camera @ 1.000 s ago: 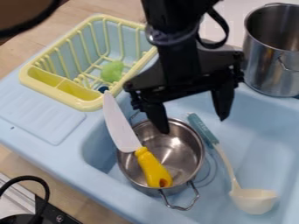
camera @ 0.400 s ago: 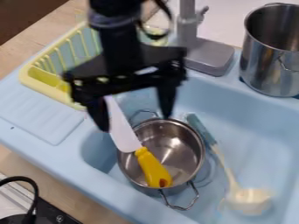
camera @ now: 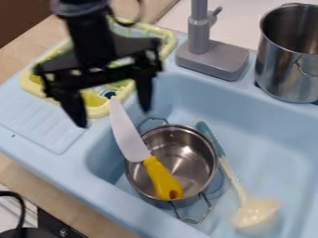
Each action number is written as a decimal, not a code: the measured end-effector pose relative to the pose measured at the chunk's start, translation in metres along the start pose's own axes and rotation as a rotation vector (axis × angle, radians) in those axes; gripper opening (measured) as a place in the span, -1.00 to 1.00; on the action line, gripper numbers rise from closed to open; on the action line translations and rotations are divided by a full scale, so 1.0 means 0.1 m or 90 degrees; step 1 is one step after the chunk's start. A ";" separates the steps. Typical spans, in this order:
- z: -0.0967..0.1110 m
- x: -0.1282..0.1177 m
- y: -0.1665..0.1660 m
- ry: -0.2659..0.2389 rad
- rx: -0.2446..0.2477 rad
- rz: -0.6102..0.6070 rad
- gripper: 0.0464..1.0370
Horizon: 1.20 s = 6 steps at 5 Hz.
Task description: Move the broccoli in the silver pot
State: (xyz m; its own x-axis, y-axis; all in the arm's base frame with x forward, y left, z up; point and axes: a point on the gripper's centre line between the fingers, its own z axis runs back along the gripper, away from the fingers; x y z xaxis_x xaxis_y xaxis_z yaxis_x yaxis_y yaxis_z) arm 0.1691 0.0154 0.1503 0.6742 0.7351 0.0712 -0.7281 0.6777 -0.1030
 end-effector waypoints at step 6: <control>-0.40 1.22 -0.11 -0.084 0.016 0.019 0.92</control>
State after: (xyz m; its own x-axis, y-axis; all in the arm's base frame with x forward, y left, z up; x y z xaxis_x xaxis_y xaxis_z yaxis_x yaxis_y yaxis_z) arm 0.2647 0.0972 0.1203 0.6317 0.7493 0.1986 -0.7510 0.6551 -0.0827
